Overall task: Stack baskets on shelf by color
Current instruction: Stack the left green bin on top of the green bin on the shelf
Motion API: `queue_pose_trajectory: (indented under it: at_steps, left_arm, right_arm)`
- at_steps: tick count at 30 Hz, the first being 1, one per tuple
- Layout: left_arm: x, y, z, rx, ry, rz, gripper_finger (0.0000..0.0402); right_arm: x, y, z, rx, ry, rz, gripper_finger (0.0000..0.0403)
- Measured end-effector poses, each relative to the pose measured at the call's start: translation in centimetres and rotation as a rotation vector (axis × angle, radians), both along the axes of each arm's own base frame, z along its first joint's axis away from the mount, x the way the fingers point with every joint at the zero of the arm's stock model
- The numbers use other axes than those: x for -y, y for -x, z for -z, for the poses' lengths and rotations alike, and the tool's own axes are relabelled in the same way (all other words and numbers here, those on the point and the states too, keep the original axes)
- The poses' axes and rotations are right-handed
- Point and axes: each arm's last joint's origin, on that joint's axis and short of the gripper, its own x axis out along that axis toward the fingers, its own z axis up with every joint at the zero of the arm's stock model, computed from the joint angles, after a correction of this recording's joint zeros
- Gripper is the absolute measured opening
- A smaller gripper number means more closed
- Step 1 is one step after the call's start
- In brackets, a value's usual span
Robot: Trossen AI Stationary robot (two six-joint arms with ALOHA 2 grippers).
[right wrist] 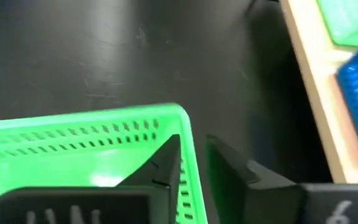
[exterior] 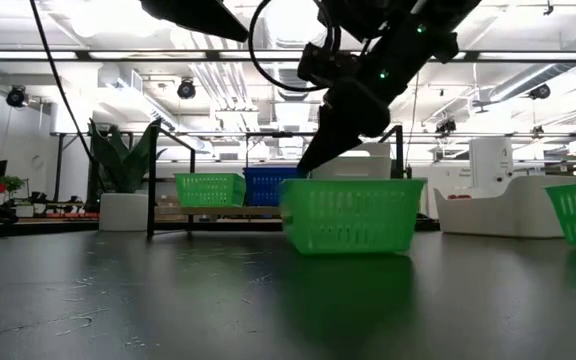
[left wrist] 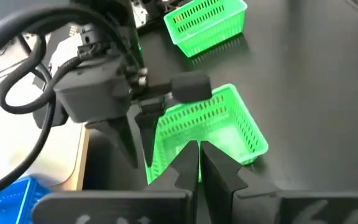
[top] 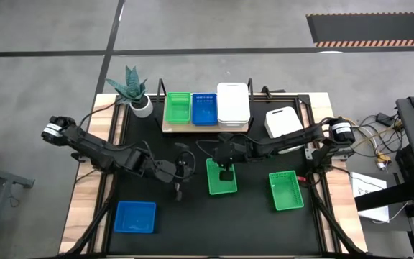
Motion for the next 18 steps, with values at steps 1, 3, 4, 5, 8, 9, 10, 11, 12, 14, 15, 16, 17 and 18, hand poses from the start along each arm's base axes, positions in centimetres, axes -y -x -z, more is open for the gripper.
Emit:
queue_pose_trajectory:
  at_steps: [1, 3, 4, 5, 8, 9, 10, 11, 12, 14, 15, 16, 17, 18]
  left_arm:
    - [0.0, 0.0, 0.0, 0.006, 0.002, 0.000, 0.0000]
    - [0.0, -0.1, -0.2, 0.018, 0.007, 0.000, 0.0000]
    - [0.1, -0.1, -0.2, 0.027, 0.011, -0.001, 0.0000]
    - [0.1, -0.3, -0.3, 0.043, 0.017, -0.001, 0.0000]
    - [0.4, -1.0, -0.5, 0.112, 0.042, -0.001, 0.0000]
    - [0.5, -1.4, -0.6, 0.141, 0.053, -0.001, 0.0000]
    - [0.6, -1.8, -0.5, 0.163, 0.061, -0.001, 0.0000]
    - [0.8, -2.1, -0.3, 0.174, 0.065, 0.000, 0.0000]
    - [0.9, -2.5, 0.0, 0.180, 0.068, 0.001, 0.0000]
    - [1.2, -3.3, 0.7, 0.191, 0.078, 0.001, 0.0000]
    - [1.4, -3.7, 1.1, 0.195, 0.088, -0.004, 0.0000]
    - [1.5, -4.1, 1.4, 0.185, 0.095, -0.009, 0.0000]
    - [1.7, -4.5, 1.7, 0.177, 0.110, -0.018, 0.0000]
    - [1.9, -5.1, 1.9, 0.175, 0.133, -0.031, 0.0000]
  right_arm:
    - [0.1, 0.0, 0.0, 0.000, 0.002, 0.005, 0.0079]
    - [0.2, 0.0, -0.1, 0.003, 0.002, 0.009, 0.0098]
    - [0.2, 0.1, -0.2, 0.002, 0.002, 0.009, 0.0106]
    - [0.2, 0.2, -0.4, -0.002, 0.002, 0.009, 0.0114]
    - [0.2, 1.0, -1.4, -0.019, -0.006, 0.016, 0.0133]
    - [0.0, 1.4, -1.9, -0.021, -0.014, 0.020, 0.0135]
    - [-0.1, 1.9, -2.3, -0.026, -0.021, 0.024, 0.0137]
    - [-0.4, 2.4, -2.6, -0.027, -0.024, 0.023, 0.0137]
    - [-0.8, 3.0, -2.9, -0.019, -0.026, 0.020, 0.0137]
    - [-1.7, 4.4, -3.4, 0.013, -0.012, 0.014, 0.0132]
    - [-2.2, 5.1, -3.5, 0.030, 0.000, 0.015, 0.0128]
    - [-2.7, 5.8, -3.7, 0.059, 0.008, 0.020, 0.0124]
    - [-3.1, 6.5, -3.9, 0.085, 0.018, 0.024, 0.0119]
    - [-3.5, 7.2, -3.9, 0.109, 0.030, 0.030, 0.0115]
